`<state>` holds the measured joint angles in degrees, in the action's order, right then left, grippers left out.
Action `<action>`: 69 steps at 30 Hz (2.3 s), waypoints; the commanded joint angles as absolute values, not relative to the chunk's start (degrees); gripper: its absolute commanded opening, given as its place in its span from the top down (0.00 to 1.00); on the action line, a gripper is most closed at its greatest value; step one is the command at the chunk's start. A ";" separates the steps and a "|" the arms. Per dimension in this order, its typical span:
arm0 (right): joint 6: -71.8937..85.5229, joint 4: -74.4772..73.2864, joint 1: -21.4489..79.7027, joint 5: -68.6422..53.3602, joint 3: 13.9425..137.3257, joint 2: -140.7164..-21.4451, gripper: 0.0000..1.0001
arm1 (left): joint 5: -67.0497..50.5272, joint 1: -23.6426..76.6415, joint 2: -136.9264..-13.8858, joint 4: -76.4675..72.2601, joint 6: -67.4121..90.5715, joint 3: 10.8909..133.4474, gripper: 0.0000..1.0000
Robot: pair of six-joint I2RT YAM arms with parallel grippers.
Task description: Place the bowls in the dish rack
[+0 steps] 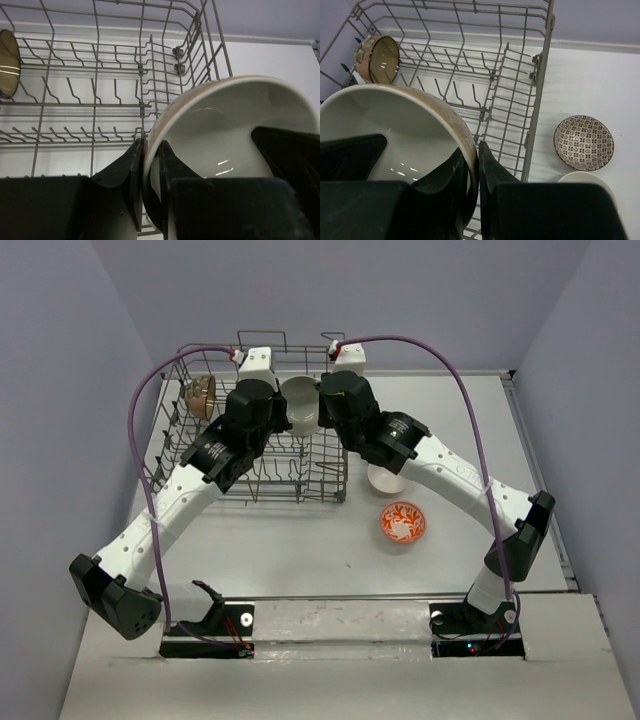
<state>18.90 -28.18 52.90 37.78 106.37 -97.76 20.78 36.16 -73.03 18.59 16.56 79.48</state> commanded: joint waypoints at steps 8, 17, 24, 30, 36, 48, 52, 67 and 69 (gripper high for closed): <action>18.90 -22.94 53.61 39.99 109.34 -96.50 0.99 | 20.56 35.77 -72.07 17.23 15.56 80.68 1.00; 18.90 -22.94 54.14 39.73 109.60 -96.50 0.50 | 24.60 35.77 -71.81 16.79 16.00 84.11 1.00; 19.95 -24.08 54.14 40.95 109.16 -95.02 0.49 | 27.07 33.76 -73.12 16.88 15.56 89.55 1.00; 21.62 -24.17 54.14 44.29 101.53 -88.34 0.48 | 23.83 26.38 -77.33 16.17 15.82 97.27 1.00; 22.41 -25.66 54.14 47.02 95.98 -85.69 0.47 | 26.27 18.64 -89.37 16.96 13.37 114.21 1.00; 27.15 -28.74 54.14 44.47 89.83 -86.04 0.45 | 46.66 14.59 -108.97 8.19 -0.69 125.78 1.00; 27.42 -28.74 54.14 43.77 91.31 -88.41 0.45 | 51.48 14.33 -114.68 5.80 -5.79 129.01 1.00; 27.60 -28.39 54.14 39.37 90.00 -90.44 0.44 | 72.07 18.19 -121.11 -27.24 -42.00 121.12 1.00; 27.69 -28.04 54.14 39.46 89.04 -89.83 0.44 | 72.51 18.37 -122.07 -29.60 -44.03 120.24 1.00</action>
<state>26.83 -29.58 53.98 39.59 89.82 -91.90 66.54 17.34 -124.18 -13.04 -34.72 120.66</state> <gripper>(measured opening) 0.558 0.209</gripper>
